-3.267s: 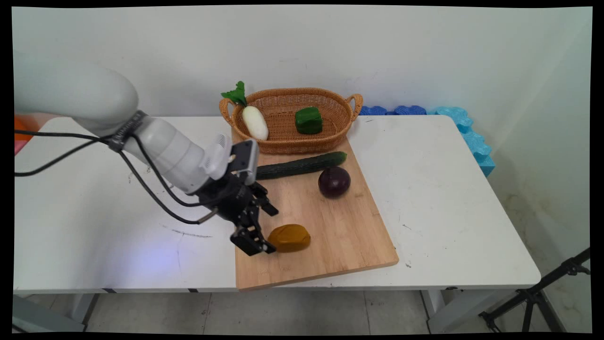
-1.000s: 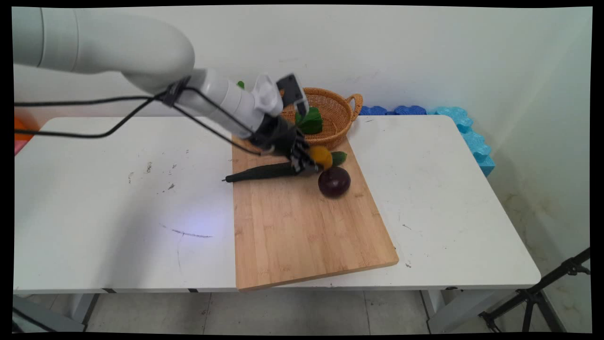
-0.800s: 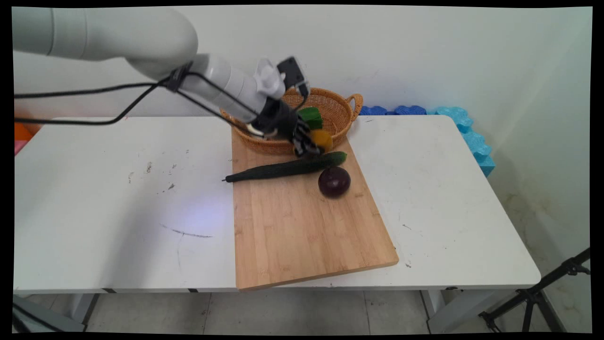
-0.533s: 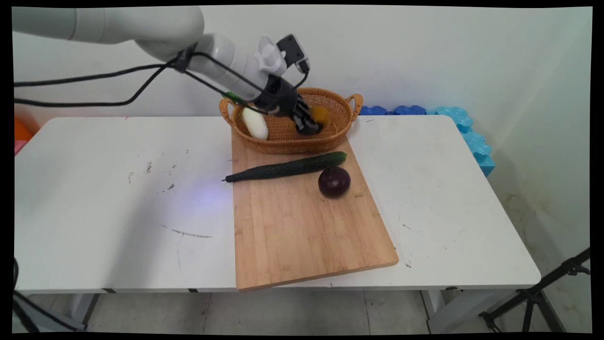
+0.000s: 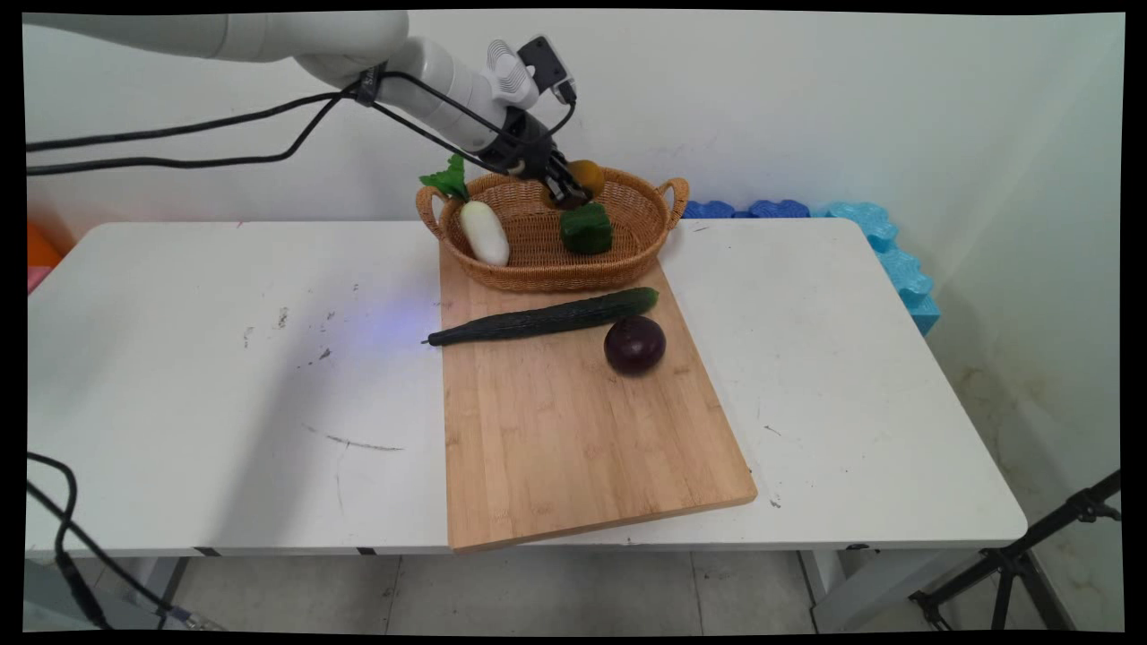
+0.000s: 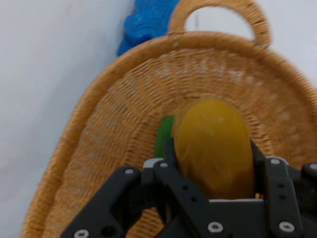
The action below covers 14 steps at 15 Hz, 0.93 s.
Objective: Place the picked object in the vegetable basket
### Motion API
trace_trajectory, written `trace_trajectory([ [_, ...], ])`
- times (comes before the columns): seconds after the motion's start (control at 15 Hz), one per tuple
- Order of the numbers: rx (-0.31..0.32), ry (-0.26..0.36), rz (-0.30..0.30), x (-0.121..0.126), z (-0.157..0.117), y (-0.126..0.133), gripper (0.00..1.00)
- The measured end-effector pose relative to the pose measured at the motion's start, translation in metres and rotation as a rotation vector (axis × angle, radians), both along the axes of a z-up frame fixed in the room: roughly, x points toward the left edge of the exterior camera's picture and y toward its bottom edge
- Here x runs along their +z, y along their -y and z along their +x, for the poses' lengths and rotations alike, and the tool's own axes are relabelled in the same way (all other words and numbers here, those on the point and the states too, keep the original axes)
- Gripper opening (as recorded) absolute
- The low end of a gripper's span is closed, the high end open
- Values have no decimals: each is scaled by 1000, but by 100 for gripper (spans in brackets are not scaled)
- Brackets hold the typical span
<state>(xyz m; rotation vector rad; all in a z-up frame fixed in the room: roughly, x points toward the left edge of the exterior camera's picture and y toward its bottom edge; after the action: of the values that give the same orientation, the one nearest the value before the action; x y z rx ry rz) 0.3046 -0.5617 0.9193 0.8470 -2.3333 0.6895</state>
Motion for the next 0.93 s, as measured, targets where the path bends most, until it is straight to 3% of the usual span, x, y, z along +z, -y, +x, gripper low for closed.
trace_trajectory([
  [0.47,24,57,15,-29,33,33,0],
  [0.87,35,76,32,-46,49,45,0],
  [0.93,36,78,34,-49,51,47,100],
])
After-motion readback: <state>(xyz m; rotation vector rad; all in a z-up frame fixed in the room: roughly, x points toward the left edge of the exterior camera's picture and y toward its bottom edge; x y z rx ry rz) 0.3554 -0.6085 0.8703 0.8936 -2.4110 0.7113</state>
